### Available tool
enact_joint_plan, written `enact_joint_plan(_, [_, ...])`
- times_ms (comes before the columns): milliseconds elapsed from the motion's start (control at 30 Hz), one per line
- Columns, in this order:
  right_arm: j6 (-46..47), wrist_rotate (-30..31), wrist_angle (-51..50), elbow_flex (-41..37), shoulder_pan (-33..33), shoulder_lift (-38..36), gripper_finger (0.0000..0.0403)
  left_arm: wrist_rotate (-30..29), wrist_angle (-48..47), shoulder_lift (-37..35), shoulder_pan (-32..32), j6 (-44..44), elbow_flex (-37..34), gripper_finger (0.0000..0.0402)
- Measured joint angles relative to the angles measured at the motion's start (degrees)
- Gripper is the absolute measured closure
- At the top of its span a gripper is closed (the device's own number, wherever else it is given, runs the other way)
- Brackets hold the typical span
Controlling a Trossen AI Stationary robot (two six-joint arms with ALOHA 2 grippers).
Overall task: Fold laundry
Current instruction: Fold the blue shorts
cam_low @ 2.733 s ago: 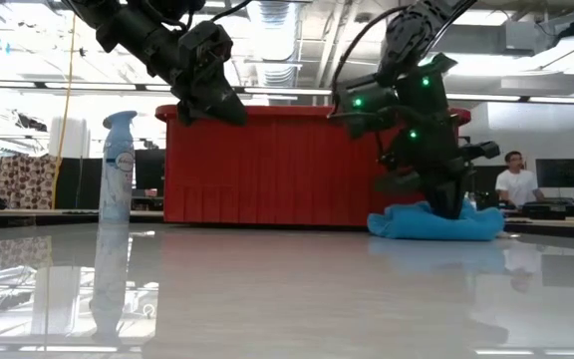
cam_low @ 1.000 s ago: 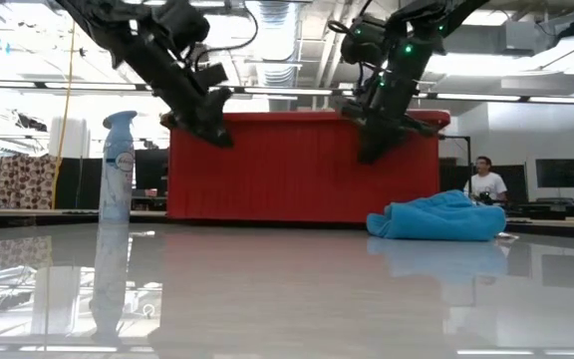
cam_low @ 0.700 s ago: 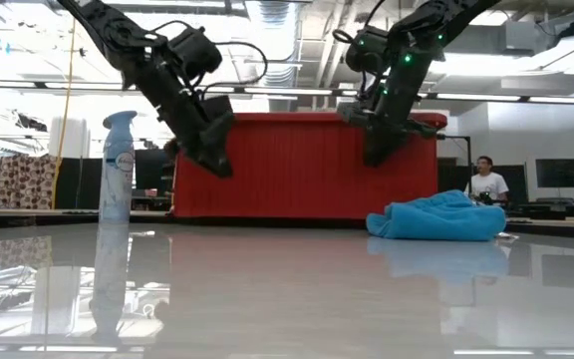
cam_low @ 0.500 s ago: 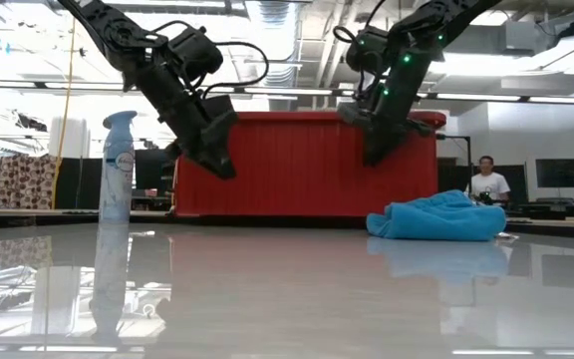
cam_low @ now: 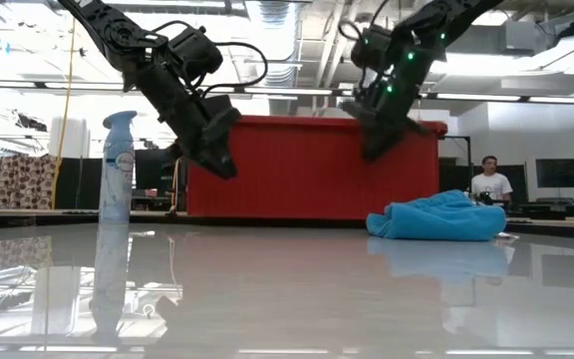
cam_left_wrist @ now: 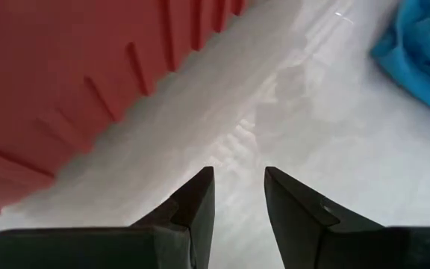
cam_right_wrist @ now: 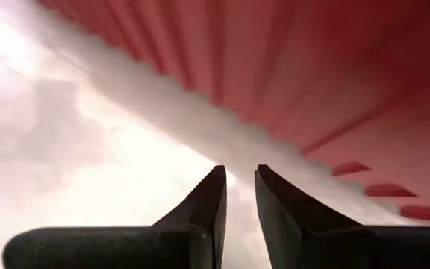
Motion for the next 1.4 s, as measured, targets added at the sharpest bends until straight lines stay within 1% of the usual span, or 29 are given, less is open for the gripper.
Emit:
enact_joint_plan(67, [0.19, -0.03, -1.16, 0.27, 1.57, -0.98, 0.0306, 1.78, -0.03, 0.0, 0.0, -0.67, 0.01, 0.0294])
enact_joint_plan(167, [2.33, 0.83, -5.85, 0.37, 4.76, -2.72, 0.0306, 5.79, 0.0, -0.04, 0.0, -2.4, 0.01, 0.0294])
enact_joint_plan(333, [6.4, 3.36, -14.59, 0.37, 11.51, -5.13, 0.0309, 13.72, -0.02, -0.95, 0.0, -4.15, 0.07, 0.0294])
enact_joint_plan(433, [9.24, 3.98, -17.91, 0.1, 15.68, -6.86, 0.0325, 19.88, -0.15, -2.48, 0.0, -5.41, 0.8, 0.0299])
enact_joint_plan(533, [14.15, 5.6, -18.48, -2.14, 19.92, -8.37, 0.0363, 25.21, -0.08, -5.08, -0.62, -5.46, 2.72, 0.033])
enact_joint_plan(567, [15.89, 6.74, -18.52, -2.95, 21.2, -8.9, 0.0379, 26.12, -0.12, -6.29, -0.93, -5.42, 3.45, 0.0348])
enact_joint_plan(633, [18.76, 8.32, -17.92, -4.5, 23.38, -10.33, 0.0389, 26.33, -0.11, -9.09, -1.8, -5.44, 5.28, 0.0384])
enact_joint_plan(700, [22.19, 8.65, -16.03, -6.59, 24.8, -12.24, 0.0386, 24.5, 0.08, -12.39, -2.83, -5.33, 7.13, 0.0394])
enact_joint_plan(800, [24.77, 8.66, -8.59, -10.5, 26.0, -16.01, 0.0387, 18.46, 0.26, -18.21, -4.93, -2.7, 9.41, 0.04])
enact_joint_plan(833, [23.98, 8.58, -4.28, -12.29, 26.17, -17.81, 0.0389, 16.31, 0.47, -20.28, -5.62, -1.11, 9.82, 0.04])
enact_joint_plan(900, [19.04, 7.79, 6.79, -16.11, 26.27, -21.65, 0.039, 12.8, 1.15, -24.54, -6.73, 2.0, 10.11, 0.0401])
enact_joint_plan(967, [13.51, 5.09, 18.14, -20.59, 26.23, -25.51, 0.039, 10.93, 1.55, -28.42, -7.19, 3.85, 10.17, 0.0401])
enact_joint_plan(1033, [9.97, 1.67, 27.75, -25.06, 25.44, -28.83, 0.039, 11.2, 1.39, -31.62, -7.17, 4.76, 10.17, 0.0401])
enact_joint_plan(1067, [9.29, -0.18, 30.87, -27.1, 24.76, -30.4, 0.039, 12.33, 1.45, -33.0, -7.13, 5.23, 10.17, 0.0401])
enact_joint_plan(1133, [10.87, -1.55, 32.57, -30.57, 23.24, -33.21, 0.039, 16.38, 1.25, -35.38, -7.13, 6.82, 10.15, 0.0401])
enact_joint_plan(1200, [14.51, -1.45, 30.2, -33.58, 22.13, -35.18, 0.039, 20.94, 1.27, -37.51, -7.17, 8.3, 10.15, 0.0401])
enact_joint_plan(1233, [16.48, -1.23, 28.81, -34.96, 21.8, -35.65, 0.039, 22.19, 1.23, -38.47, -7.18, 8.43, 10.15, 0.0401])
enact_joint_plan(1300, [19.26, -1.15, 27.59, -37.12, 21.86, -35.92, 0.039, 23.04, 1.37, -40.03, -7.17, 8.08, 10.15, 0.0401])
enact_joint_plan(1400, [20.84, -0.04, 26.22, -38.6, 22.33, -35.65, 0.039, 22.53, 1.05, -41.6, -7.15, 8.11, 10.15, 0.0401])
